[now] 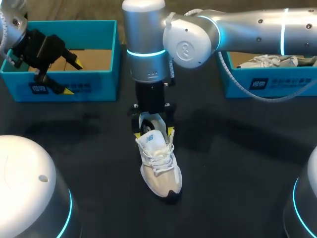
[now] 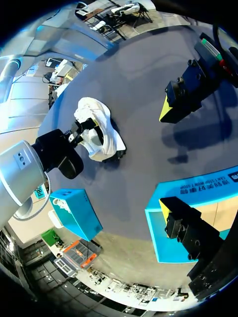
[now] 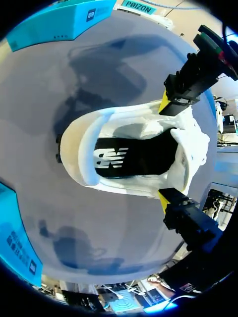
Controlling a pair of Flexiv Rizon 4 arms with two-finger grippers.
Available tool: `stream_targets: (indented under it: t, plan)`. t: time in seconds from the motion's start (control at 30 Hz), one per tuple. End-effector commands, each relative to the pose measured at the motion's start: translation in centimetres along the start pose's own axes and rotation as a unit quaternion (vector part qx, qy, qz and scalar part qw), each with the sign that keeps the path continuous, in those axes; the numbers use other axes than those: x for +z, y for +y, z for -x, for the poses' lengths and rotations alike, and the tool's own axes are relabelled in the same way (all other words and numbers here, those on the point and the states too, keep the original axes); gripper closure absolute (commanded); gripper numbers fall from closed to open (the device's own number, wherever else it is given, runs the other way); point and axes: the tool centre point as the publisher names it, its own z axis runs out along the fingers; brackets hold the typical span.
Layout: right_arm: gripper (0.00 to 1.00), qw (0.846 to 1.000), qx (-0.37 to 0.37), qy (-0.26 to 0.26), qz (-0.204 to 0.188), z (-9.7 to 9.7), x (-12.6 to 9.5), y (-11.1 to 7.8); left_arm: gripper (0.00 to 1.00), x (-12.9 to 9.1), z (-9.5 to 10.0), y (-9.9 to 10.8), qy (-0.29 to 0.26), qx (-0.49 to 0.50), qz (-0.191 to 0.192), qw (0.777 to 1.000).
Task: Take the shoe out of the shoebox, open the shoe tongue, remove and reinsert the insole, then place the shoe into the shoebox
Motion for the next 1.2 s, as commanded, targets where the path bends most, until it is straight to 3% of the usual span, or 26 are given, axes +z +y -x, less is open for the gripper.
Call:
stream_targets:
  t: [0.03,0.5,0.8,0.83,0.87,0.9,1.03,1.2]
  plan:
    - [0.0,1.0,-0.001,-0.003,0.005,-0.2,-0.7,-0.7,0.0,0.0,0.1,0.0,0.001,0.0,0.002,1.0]
    - [0.0,0.999,0.012,-0.013,0.044,0.0,-3.3,-2.1,0.0,0.0,0.1,0.0,0.001,0.0,0.002,1.0]
    - [0.0,0.997,-0.003,-0.043,0.064,-1.1,-5.5,-3.9,0.0,0.0,0.1,0.0,0.001,0.0,0.002,1.0]
    - [0.09,0.997,-0.005,-0.048,0.067,-1.1,-5.5,-4.1,0.0,0.0,0.1,0.0,0.001,0.0,0.002,1.0]
    - [0.48,0.996,-0.006,-0.051,0.072,-1.2,-5.6,-4.3,0.0,0.0,0.1,0.0,0.001,0.0,0.002,1.0]
    - [0.57,0.996,-0.005,-0.055,0.075,-1.3,-5.6,-4.5,0.0,0.0,0.1,0.0,0.001,0.0,0.002,1.0]
    - [0.71,0.992,-0.006,-0.072,0.106,-1.5,-5.4,-5.1,0.0,0.0,0.1,0.0,0.001,0.0,0.002,1.0]
    - [0.71,0.989,0.0,-0.087,0.119,-1.5,-4.3,-5.4,0.0,0.0,0.1,0.0,0.001,0.0,0.002,1.0]
